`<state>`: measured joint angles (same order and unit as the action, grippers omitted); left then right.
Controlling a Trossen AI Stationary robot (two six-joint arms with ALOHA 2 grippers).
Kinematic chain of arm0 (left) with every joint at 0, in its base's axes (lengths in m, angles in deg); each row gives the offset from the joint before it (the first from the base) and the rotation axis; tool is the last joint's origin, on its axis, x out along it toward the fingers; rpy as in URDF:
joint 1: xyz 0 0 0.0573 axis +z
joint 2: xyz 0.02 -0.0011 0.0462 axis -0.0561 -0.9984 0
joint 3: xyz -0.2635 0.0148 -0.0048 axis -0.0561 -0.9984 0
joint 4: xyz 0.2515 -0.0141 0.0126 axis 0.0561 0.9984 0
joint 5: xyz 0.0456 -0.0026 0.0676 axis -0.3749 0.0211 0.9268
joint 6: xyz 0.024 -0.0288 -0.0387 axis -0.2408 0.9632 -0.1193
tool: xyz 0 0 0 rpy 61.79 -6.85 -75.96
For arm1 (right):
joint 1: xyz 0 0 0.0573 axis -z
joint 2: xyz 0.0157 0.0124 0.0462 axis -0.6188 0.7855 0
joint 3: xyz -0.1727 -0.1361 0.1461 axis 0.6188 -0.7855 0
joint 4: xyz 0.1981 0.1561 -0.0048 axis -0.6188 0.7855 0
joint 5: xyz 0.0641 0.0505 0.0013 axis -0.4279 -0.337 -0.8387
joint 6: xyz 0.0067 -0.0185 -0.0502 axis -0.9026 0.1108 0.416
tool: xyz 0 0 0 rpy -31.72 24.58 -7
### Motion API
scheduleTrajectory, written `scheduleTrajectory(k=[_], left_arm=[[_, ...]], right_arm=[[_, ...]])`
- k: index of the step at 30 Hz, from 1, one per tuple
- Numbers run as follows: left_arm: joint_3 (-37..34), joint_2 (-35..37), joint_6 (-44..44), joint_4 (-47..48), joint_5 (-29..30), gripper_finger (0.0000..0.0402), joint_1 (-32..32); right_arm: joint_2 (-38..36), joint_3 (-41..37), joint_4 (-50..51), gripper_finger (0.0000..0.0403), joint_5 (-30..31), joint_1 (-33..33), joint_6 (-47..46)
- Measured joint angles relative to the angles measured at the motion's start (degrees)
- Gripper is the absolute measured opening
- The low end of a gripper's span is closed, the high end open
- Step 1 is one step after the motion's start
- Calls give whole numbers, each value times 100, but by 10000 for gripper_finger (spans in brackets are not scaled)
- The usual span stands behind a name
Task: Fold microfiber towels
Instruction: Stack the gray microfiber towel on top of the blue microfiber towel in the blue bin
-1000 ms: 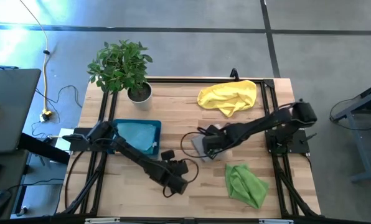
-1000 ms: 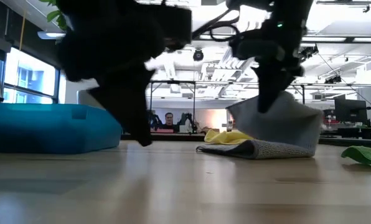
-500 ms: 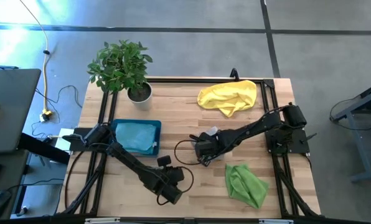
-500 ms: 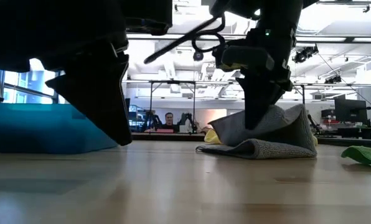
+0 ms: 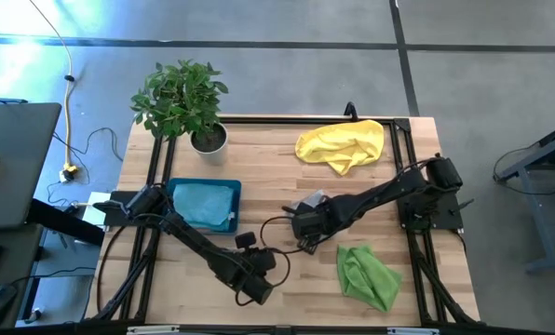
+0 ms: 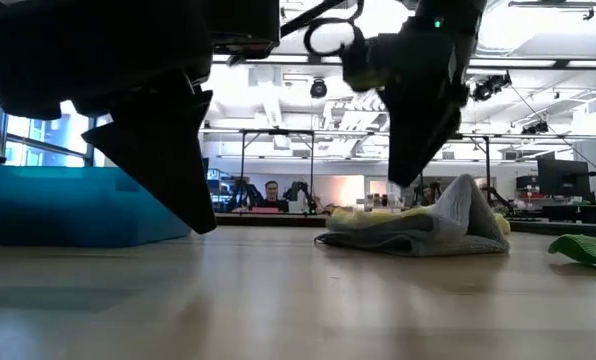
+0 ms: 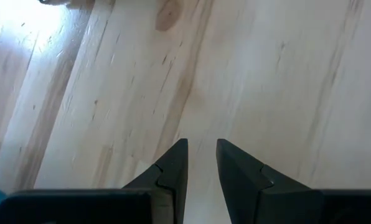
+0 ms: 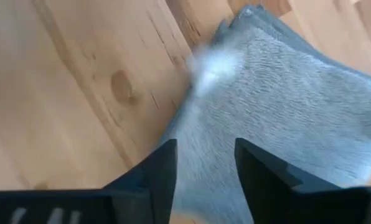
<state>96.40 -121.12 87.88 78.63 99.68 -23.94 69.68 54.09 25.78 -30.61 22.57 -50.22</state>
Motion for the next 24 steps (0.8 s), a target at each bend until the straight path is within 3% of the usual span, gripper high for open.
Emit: scheduleTrajectory(k=[4, 9, 15, 18, 21, 24], left_arm=[[-2, -2, 149, -42, 6, 74, 6], [-2, -2, 221, -144, 4, 74, 74], [-2, -2, 224, -339, -26, 74, 265], [-2, -2, 226, -421, -76, 74, 345], [-2, -2, 224, -490, -119, 74, 376], [-2, -2, 201, -516, -162, 74, 378]], right_arm=[[-240, 93, 677, 168, 164, -194, 350], [-633, -120, 1079, 168, 889, -456, 624], [-997, -914, 154, 169, 1219, -365, 663], [-1022, -1534, -465, 169, 945, -201, 610], [-1028, -2011, -646, 169, 381, -108, 304], [-1052, -2225, -689, 169, 251, -96, 121]])
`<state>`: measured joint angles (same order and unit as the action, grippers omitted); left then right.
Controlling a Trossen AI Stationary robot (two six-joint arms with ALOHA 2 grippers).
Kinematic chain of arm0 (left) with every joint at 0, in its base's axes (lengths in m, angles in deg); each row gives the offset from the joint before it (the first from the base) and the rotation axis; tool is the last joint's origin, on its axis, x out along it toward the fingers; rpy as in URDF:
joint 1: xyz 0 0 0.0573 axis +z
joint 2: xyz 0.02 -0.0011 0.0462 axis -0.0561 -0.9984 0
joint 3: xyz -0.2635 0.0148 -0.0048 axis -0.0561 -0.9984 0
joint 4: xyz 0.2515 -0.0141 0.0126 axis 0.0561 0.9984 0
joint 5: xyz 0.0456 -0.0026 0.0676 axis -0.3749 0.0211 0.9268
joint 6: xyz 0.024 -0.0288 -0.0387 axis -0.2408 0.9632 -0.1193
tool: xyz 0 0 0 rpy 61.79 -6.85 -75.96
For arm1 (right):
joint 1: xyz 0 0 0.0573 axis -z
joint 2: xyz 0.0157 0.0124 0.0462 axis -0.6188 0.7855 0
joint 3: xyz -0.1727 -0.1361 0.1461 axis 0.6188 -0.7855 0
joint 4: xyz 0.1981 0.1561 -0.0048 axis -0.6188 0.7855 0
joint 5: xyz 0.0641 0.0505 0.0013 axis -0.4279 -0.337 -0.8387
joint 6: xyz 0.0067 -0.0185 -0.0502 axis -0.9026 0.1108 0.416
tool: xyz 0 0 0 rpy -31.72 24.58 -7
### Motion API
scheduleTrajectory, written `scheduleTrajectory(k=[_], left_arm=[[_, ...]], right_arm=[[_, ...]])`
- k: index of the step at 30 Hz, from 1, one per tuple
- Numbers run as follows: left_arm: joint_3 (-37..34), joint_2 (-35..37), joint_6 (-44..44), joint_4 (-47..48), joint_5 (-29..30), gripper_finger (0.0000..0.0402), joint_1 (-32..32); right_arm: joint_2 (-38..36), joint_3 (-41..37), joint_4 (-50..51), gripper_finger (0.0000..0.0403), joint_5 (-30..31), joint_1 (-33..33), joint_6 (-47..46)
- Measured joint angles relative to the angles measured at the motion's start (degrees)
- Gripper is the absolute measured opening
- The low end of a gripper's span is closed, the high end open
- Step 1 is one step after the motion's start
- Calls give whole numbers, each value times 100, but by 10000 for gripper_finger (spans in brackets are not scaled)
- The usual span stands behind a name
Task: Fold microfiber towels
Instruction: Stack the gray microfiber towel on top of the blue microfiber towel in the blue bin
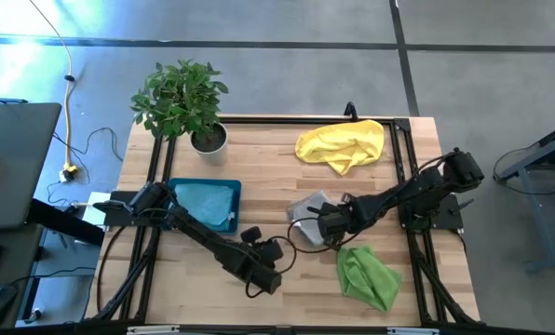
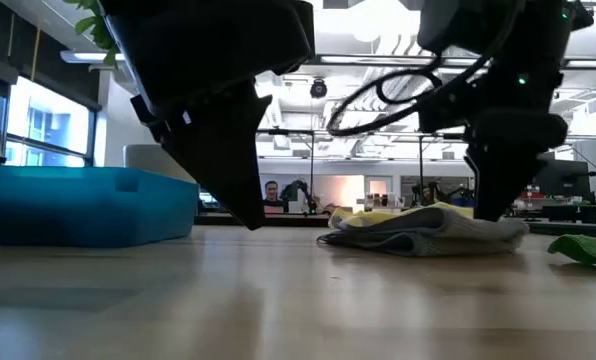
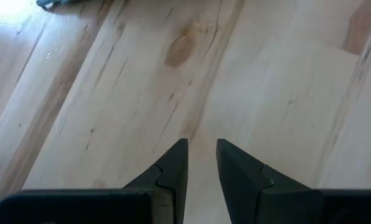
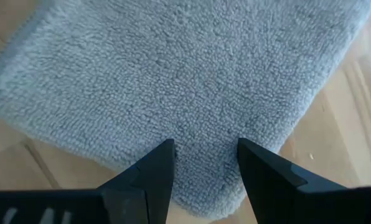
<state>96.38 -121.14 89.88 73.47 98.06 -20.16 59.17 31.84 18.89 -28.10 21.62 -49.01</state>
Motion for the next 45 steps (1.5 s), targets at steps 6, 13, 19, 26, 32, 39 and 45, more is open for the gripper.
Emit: scheduleTrajectory(k=[6, 13, 19, 26, 32, 39, 45], left_arm=[[0, 0, 177, -49, 150, 74, 72], [73, 64, -89, -5, -171, 74, 175], [253, 405, -506, -113, -99, 74, 270], [251, 663, -530, -180, -30, 74, 383], [249, 671, -480, -416, -188, 74, 501], [249, 671, -426, -792, -239, 74, 511], [240, 613, 391, -871, -230, 74, 620]], right_arm=[[-18, -97, -107, 169, 76, -34, 143], [-795, 184, 392, 169, 400, -104, 692], [-1821, -235, 399, 169, 747, -112, 905], [-3283, -1731, -720, 169, 918, -130, 709], [-4360, -2959, -2517, 169, 981, -150, 1227], [-5258, -3814, -3774, 169, 1428, -144, 1881], [-5691, -4172, -3795, 169, 1942, -139, 1797]])
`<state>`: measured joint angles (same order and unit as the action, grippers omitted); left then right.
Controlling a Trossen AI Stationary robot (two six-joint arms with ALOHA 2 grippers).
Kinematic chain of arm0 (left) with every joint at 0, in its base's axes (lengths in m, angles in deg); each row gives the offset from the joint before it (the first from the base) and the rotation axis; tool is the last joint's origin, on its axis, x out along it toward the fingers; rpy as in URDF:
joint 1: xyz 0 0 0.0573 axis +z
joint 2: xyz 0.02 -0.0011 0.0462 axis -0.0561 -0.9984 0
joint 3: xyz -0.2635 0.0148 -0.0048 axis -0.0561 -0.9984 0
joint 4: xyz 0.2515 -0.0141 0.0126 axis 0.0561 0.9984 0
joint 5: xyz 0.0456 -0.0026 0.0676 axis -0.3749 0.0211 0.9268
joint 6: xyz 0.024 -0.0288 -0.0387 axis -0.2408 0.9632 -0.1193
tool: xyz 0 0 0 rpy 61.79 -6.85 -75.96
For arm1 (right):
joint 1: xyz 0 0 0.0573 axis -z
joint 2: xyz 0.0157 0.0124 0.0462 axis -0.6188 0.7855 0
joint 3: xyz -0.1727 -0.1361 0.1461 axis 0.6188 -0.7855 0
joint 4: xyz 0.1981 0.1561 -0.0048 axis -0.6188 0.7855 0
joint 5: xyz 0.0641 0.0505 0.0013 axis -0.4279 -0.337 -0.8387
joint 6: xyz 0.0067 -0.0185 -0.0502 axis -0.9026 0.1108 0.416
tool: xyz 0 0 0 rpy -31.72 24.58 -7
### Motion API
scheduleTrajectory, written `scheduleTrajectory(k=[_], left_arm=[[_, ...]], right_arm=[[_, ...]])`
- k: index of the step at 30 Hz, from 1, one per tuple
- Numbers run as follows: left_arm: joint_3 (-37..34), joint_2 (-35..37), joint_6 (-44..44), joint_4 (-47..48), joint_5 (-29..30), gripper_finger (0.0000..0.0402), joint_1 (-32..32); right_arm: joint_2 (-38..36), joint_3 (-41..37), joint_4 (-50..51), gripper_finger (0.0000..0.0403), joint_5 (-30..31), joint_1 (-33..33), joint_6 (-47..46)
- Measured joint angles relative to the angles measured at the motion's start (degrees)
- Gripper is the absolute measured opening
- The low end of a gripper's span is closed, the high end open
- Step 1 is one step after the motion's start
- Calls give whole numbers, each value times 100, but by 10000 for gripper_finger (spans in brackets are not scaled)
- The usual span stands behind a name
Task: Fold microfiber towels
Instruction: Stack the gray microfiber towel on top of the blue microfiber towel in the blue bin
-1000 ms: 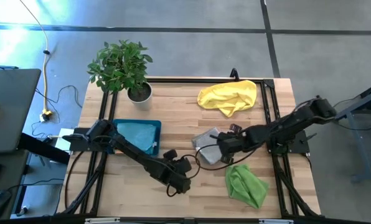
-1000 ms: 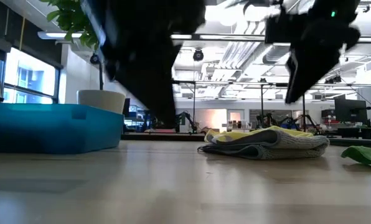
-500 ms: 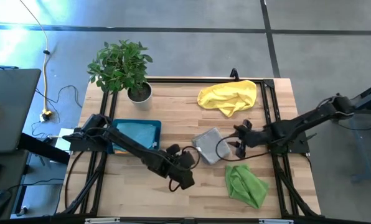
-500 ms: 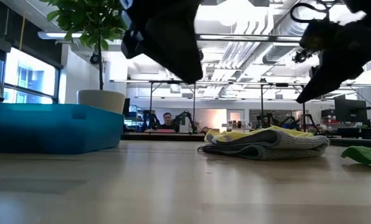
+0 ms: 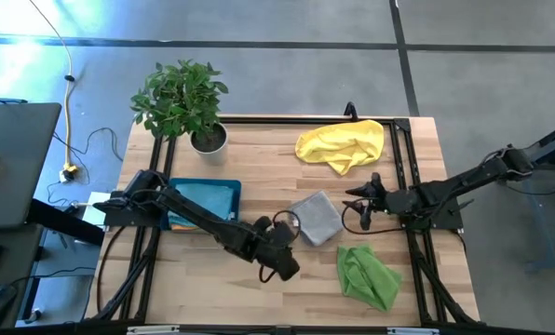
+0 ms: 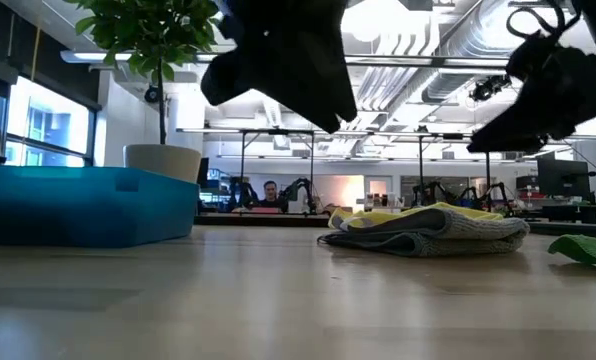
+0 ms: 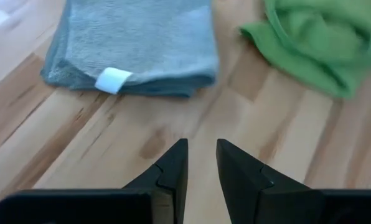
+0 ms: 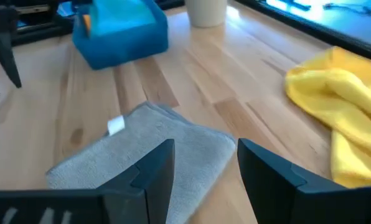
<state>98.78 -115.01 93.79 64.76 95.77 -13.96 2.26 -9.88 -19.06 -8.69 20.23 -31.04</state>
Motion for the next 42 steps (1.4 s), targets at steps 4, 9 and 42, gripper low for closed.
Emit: scheduleTrajectory(k=[4, 9, 42], left_arm=[[-4, -113, 582, 17, 2, 74, 149], [0, -174, 553, -83, -161, 74, 291], [0, -1008, 4118, -1211, 739, 186, 228]], right_arm=[[-8, -39, 73, 169, -4, 0, -37], [14, -41, 109, 169, -25, 0, -5], [12, -39, 362, 170, -47, 0, -38]])
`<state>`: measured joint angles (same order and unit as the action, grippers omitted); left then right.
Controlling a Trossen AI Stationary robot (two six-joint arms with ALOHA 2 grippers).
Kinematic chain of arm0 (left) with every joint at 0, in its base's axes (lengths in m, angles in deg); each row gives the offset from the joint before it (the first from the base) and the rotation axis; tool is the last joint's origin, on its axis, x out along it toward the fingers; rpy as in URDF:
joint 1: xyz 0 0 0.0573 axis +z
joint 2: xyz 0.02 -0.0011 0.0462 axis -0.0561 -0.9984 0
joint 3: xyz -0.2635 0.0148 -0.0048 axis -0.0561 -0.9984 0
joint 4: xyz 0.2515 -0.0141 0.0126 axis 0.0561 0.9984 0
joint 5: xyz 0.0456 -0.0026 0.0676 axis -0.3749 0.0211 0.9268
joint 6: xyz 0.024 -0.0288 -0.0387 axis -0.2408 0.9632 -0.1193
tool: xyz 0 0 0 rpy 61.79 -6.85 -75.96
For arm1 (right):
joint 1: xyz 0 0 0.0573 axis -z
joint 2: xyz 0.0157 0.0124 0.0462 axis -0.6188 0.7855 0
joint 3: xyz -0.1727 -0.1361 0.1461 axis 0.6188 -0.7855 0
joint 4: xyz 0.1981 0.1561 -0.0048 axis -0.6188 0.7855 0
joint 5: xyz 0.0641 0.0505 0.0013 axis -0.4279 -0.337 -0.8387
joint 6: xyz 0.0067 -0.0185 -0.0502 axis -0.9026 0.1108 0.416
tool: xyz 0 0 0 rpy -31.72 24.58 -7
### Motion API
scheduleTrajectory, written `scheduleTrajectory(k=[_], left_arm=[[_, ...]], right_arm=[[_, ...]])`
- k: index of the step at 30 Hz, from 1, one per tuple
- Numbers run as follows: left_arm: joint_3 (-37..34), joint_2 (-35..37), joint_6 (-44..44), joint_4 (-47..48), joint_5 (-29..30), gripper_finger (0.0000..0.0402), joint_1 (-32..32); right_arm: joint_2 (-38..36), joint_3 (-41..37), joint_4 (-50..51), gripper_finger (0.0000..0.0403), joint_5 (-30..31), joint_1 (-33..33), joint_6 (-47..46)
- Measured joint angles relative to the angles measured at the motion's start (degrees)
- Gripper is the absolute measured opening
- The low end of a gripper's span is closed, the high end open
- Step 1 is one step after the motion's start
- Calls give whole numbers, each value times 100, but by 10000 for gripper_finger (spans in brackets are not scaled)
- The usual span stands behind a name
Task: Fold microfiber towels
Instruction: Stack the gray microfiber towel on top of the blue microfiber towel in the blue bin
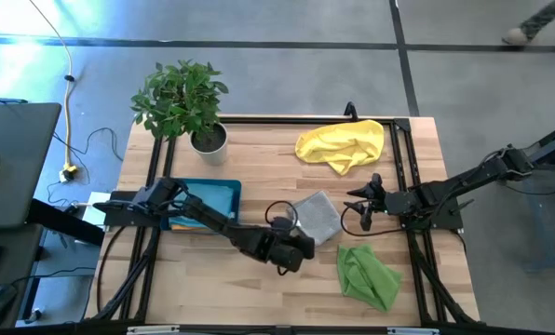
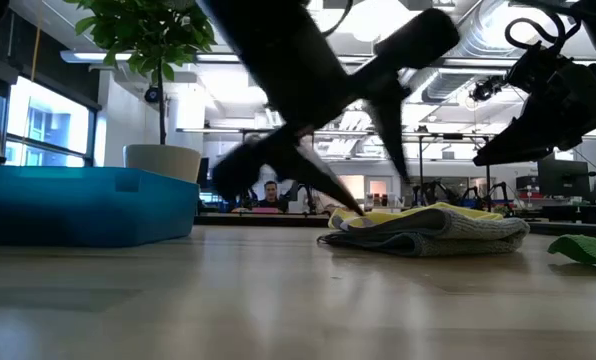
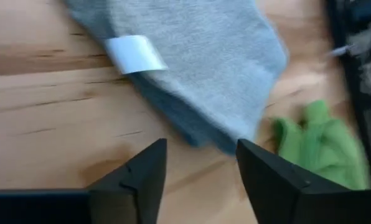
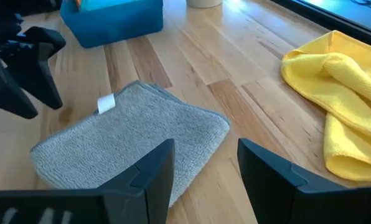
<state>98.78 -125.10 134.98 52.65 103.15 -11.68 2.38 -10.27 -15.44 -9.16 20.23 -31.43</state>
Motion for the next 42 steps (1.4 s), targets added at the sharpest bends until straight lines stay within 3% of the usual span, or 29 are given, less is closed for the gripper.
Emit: scheduleTrajectory(k=[8, 23, 29, 42], left_arm=[[4, -330, 294, -169, -20, 227, 229], [27, -642, 148, -400, 513, 214, 584], [26, -781, -269, -510, 508, 170, 645], [13, -798, -1705, -477, 547, 9, 684]], right_arm=[[0, 0, 59, 170, 2, 0, 0], [0, 0, 64, 170, 3, 0, 0], [2, 0, 95, 170, 4, 0, 0], [0, 0, 134, 170, 4, 0, 0]])
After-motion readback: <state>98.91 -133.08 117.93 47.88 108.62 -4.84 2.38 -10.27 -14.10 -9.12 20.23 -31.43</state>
